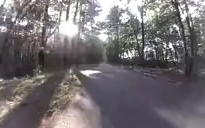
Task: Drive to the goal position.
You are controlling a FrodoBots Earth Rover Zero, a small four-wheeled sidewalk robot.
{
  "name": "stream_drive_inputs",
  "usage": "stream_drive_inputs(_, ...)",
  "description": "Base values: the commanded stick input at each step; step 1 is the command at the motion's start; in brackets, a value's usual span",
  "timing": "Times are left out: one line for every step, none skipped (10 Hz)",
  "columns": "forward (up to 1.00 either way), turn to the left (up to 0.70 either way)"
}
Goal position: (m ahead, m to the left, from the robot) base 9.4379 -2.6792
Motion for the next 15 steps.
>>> stream_drive_inputs(0.70, 0.15)
stream_drive_inputs(0.70, 0.25)
stream_drive_inputs(0.70, 0.18)
stream_drive_inputs(0.70, 0.08)
stream_drive_inputs(0.70, 0.00)
stream_drive_inputs(0.70, -0.01)
stream_drive_inputs(0.70, -0.01)
stream_drive_inputs(0.70, -0.01)
stream_drive_inputs(0.70, -0.01)
stream_drive_inputs(0.70, -0.01)
stream_drive_inputs(0.70, -0.01)
stream_drive_inputs(0.70, -0.01)
stream_drive_inputs(0.70, -0.01)
stream_drive_inputs(0.70, -0.01)
stream_drive_inputs(0.70, -0.01)
